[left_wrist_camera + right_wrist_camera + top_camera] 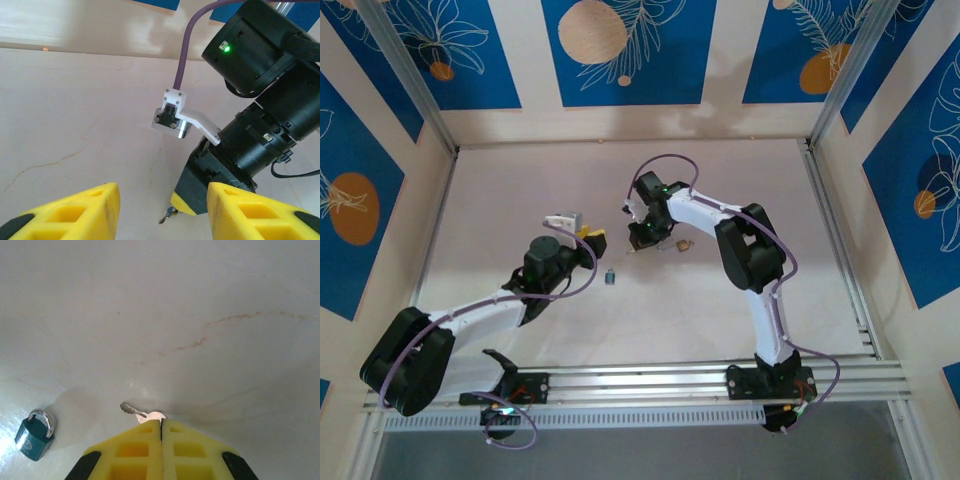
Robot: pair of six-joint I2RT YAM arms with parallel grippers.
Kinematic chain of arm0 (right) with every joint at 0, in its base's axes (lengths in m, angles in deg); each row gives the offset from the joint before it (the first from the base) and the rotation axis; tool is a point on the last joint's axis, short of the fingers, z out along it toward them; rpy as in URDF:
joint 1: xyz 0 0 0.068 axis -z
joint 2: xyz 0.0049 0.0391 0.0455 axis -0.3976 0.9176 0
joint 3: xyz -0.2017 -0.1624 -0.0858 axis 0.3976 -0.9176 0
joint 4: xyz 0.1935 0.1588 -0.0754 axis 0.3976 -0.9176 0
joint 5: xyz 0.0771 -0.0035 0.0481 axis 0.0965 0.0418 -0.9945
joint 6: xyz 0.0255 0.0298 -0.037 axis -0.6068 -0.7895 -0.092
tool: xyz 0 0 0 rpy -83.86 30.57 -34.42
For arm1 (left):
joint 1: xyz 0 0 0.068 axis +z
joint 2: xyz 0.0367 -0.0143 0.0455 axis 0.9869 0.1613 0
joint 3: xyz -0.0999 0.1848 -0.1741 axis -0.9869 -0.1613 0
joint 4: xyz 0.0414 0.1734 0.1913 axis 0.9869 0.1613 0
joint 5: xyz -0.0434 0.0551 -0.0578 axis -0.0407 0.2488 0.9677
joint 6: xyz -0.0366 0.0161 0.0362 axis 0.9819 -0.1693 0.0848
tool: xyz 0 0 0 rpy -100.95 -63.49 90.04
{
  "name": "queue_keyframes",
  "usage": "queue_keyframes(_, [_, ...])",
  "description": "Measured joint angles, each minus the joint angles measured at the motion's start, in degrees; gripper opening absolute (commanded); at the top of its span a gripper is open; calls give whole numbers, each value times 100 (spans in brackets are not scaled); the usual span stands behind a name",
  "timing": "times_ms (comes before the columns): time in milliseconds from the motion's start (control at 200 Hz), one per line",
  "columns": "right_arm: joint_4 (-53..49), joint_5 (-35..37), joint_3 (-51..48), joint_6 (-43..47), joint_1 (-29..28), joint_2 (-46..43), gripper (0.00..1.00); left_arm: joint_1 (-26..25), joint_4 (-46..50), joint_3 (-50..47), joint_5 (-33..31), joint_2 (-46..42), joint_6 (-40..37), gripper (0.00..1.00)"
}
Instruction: Unlock with the key
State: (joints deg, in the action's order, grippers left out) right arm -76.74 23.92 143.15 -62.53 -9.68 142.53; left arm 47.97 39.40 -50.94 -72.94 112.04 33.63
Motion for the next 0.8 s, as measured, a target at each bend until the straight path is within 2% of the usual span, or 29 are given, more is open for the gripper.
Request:
queue_keyframes(370, [4,323,-146,-94,-87,-1213,0,0,-214,-98,243,107,-181,57])
queue_keyframes(595, [-254,459,-146,-146,-125,-1991,0,-120,-1043,-219,859,802,-398,57])
queue_keyframes(800, [-485,479,-160,-343,-149,-2544,0,-588,-2282,-225,1226,1537,-1217,56])
